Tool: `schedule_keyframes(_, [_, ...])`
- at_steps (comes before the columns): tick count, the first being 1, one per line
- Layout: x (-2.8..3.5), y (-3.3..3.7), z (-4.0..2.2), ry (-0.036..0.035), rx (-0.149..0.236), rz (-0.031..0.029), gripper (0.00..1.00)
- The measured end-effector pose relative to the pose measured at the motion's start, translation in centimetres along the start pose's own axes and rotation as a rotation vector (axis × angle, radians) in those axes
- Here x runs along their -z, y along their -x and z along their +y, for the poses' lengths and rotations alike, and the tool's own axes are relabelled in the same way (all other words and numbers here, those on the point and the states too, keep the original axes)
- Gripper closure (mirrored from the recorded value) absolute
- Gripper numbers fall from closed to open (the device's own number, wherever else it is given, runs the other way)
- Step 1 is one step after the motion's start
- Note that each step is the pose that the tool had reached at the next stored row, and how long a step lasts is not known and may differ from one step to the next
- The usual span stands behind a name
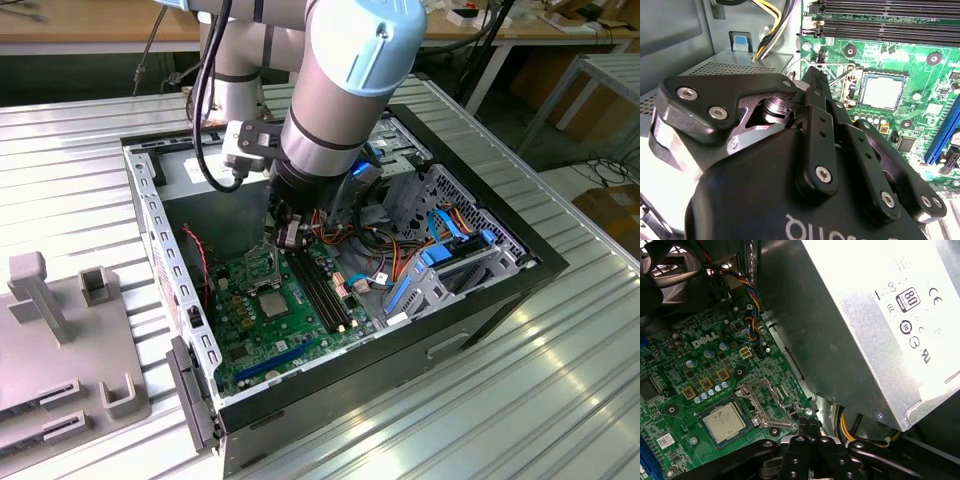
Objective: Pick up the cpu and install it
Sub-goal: 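Close the cpu cover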
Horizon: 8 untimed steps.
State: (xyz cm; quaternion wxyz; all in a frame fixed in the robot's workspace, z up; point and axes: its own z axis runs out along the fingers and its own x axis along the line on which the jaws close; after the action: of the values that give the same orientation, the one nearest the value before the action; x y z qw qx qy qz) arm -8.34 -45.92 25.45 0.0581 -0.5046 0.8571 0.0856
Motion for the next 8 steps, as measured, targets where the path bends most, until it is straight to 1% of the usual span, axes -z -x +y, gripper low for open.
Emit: schedule_keyframes(8, [0.04, -0.21, -0.03, -0.0007, 0.0, 0.0012, 0.89])
